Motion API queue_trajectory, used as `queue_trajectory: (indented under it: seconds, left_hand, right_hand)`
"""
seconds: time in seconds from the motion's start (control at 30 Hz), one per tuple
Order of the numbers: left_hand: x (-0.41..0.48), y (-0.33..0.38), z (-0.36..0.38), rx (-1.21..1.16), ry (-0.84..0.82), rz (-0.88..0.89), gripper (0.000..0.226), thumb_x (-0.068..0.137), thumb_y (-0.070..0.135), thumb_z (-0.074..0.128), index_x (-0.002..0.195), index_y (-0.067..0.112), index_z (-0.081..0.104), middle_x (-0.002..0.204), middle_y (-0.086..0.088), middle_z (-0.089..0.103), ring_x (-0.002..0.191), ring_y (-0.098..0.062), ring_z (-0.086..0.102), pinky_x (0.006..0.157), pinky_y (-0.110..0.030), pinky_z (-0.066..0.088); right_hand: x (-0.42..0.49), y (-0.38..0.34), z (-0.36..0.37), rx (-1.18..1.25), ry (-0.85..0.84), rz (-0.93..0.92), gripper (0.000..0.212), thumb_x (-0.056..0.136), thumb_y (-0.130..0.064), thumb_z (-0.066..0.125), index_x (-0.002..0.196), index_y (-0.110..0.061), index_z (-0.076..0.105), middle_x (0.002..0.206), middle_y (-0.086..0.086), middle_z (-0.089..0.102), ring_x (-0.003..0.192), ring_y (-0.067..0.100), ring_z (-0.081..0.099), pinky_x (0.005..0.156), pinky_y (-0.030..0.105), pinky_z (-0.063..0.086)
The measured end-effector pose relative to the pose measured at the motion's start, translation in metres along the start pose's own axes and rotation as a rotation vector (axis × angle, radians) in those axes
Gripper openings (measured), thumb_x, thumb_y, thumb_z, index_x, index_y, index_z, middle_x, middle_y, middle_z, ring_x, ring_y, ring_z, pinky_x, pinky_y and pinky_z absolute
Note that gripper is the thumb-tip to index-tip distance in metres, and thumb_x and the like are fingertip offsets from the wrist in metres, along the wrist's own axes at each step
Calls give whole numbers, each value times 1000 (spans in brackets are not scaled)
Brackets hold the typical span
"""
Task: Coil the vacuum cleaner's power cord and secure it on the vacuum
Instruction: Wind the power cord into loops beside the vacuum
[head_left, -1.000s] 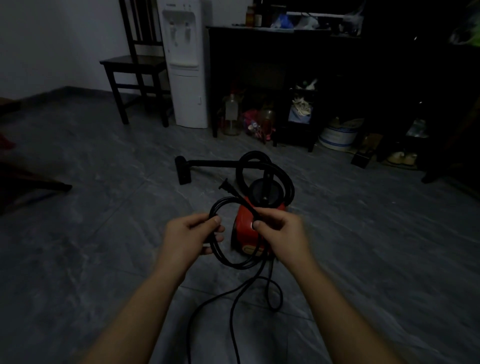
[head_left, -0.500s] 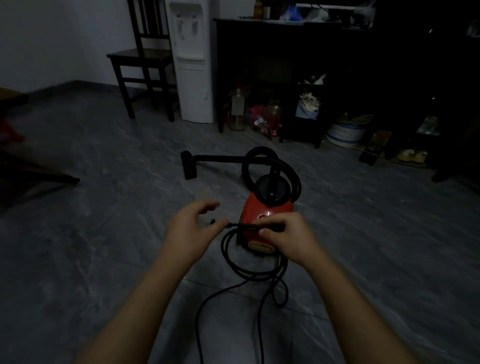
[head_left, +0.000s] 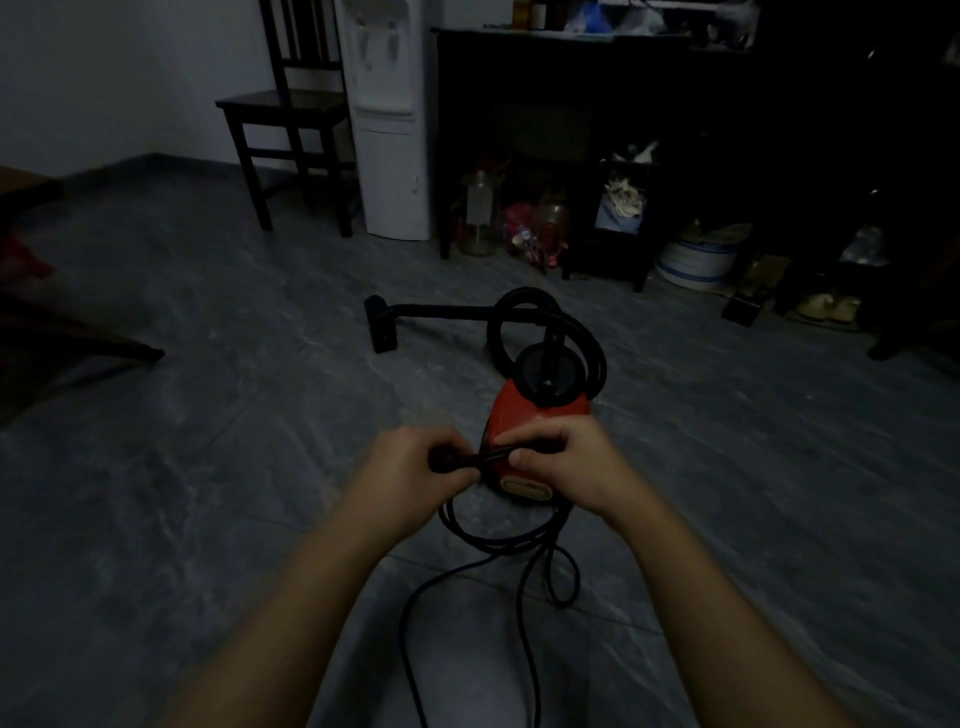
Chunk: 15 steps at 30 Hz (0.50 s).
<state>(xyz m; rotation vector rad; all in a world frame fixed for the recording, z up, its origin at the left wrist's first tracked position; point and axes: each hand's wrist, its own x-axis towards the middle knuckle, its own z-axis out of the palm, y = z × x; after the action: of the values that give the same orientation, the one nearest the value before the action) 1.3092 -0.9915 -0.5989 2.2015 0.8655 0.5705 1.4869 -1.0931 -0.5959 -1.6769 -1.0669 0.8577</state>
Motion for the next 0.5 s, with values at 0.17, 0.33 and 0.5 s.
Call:
queue_trajectory:
  seconds: [0.17,0.33,0.5]
  left_hand:
    - [3,4,0,-191,79,-58,10,78,13,80,78,16,71,69,0,73,68,-10,71,66,-28,58]
    - [5,4,-3,-438,218,-122,9,79,5,78,77,10,70,69,-5,74,67,-17,73,62,-25,54]
    - [7,3,-9,-667,368,-224,8,82,8,76,86,5,69,73,-10,76,74,-21,75,68,-30,58]
  right_hand:
    - [3,-2,1,46,45,-48,21,86,-12,72,90,-32,78,95,-2,77,95,14,71,87,34,58]
    - [9,9,-5,18,176,-113,14,89,-16,71,100,-21,76,96,-5,76,96,10,70,88,30,56]
    - [11,15,-6,37,222,-110,22,88,-14,72,100,-32,70,94,-9,73,92,5,68,80,16,52]
